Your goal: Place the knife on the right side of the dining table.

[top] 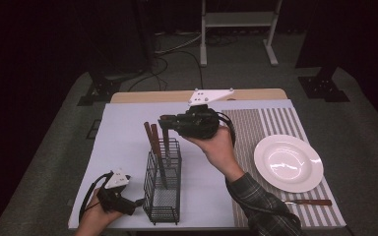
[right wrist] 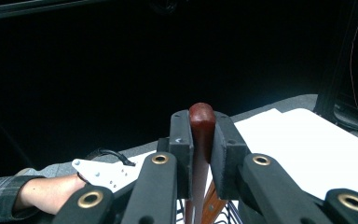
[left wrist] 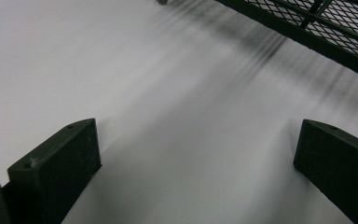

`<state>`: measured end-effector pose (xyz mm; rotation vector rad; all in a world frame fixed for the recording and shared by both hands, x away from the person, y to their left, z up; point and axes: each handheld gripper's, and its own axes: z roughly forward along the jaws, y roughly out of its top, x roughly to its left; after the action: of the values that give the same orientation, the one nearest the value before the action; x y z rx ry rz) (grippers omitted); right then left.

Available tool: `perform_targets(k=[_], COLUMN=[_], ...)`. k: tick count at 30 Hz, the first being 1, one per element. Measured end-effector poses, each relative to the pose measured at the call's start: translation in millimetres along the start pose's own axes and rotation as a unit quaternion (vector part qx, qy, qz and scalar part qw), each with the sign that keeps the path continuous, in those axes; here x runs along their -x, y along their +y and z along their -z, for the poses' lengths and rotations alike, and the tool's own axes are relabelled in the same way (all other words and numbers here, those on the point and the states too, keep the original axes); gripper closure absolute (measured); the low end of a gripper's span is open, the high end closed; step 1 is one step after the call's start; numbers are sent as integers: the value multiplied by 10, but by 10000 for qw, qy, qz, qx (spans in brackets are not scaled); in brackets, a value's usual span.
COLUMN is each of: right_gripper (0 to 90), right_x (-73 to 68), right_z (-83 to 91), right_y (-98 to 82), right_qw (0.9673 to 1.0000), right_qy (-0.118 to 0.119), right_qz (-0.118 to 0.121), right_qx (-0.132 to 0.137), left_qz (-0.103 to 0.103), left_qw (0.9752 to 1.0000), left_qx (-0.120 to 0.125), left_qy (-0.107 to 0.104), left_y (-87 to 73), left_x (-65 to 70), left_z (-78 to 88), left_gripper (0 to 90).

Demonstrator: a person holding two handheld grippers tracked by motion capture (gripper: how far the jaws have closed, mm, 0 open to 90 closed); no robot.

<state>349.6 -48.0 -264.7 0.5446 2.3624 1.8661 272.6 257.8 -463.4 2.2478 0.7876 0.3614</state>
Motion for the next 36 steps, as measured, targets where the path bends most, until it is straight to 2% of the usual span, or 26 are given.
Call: perform_targets(k=[16,23,36], right_gripper=[799,799,799], right_x=[-38,-16,15], right_z=[154,242,440], right_y=[267,327,396], right_qw=[9997,9995,9989], right_qy=[-100,-101,-262], right_qz=[166,130,137], right_qx=[162,254,369], left_qz=[10,8,9], left_qw=[10000,10000,10000], left_qx=[1,1,-2], left_qy=[-3,-5,-9], left_y=[-1,-1,0], left_x=[2,2,1], left_z=[-1,-1,-1], left_gripper=[0,0,0])
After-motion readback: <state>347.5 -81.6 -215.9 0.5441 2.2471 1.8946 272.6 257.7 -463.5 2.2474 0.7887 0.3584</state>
